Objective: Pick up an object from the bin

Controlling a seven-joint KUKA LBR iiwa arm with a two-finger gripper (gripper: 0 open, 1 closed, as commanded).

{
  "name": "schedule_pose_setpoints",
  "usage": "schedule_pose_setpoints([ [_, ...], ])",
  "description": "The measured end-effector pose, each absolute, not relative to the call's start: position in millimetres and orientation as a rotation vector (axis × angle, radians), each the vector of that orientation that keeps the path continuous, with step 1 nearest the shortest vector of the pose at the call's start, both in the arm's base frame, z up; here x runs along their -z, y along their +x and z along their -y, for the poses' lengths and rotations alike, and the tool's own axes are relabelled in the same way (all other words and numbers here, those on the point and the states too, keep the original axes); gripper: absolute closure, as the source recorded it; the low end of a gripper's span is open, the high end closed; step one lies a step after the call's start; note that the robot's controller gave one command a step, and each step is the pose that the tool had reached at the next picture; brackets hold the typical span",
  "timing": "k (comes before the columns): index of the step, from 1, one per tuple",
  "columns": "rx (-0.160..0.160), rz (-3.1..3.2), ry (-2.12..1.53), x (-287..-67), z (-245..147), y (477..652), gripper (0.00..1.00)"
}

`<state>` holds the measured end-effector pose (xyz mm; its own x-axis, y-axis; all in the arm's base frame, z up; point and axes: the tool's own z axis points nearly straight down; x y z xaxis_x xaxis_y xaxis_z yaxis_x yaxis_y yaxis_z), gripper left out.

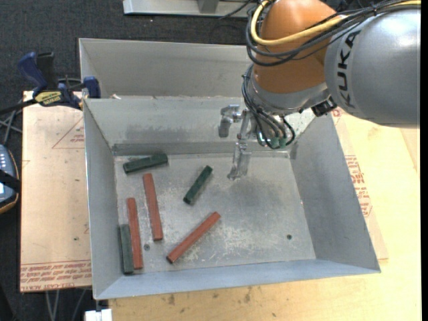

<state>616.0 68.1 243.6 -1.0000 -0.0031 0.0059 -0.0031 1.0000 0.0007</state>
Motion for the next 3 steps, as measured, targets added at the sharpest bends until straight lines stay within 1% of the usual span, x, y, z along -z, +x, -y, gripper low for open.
schedule_pose_setpoints([
  [1,0.002,3.144,0.003,-248,-68,617.5,0.00],
  [2,0.003,3.150,0.035,-190,-71,628.6,0.00],
  [3,0.002,3.144,0.085,-127,-67,596.8,0.00],
])
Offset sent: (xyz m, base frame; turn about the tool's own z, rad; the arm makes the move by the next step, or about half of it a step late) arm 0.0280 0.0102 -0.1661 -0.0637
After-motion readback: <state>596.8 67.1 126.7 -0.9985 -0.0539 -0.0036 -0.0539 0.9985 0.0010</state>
